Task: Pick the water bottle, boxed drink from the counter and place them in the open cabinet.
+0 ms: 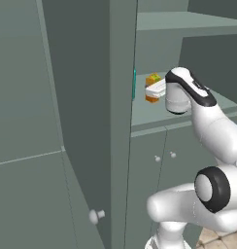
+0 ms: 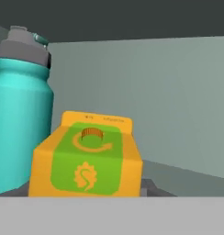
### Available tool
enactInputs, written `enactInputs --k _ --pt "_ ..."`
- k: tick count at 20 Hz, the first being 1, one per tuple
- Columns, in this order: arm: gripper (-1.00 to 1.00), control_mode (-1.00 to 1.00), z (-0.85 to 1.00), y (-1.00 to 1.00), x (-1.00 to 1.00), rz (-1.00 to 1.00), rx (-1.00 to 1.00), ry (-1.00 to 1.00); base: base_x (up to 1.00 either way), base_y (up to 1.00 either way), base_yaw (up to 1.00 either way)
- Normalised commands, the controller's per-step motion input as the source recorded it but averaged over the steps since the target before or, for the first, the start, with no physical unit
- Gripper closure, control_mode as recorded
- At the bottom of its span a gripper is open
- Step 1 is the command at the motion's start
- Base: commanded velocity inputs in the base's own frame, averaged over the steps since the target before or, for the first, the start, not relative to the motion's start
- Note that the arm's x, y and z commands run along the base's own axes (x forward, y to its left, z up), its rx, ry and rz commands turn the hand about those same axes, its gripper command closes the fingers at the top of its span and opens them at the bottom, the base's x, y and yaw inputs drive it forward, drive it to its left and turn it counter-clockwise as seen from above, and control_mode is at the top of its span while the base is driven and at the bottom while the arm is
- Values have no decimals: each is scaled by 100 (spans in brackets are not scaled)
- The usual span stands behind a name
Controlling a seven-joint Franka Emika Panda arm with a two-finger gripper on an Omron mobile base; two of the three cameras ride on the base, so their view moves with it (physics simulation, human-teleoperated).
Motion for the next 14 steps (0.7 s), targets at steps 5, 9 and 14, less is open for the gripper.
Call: enactInputs --k 5,9,14 --pt "-100 -100 -30 -5 31 0 -10 3 0 0 0" --pt "-100 -100 -12 -18 6 0 -6 12 0 0 0" --pt "-100 -100 -9 -18 -8 -2 -1 5 0 0 0"
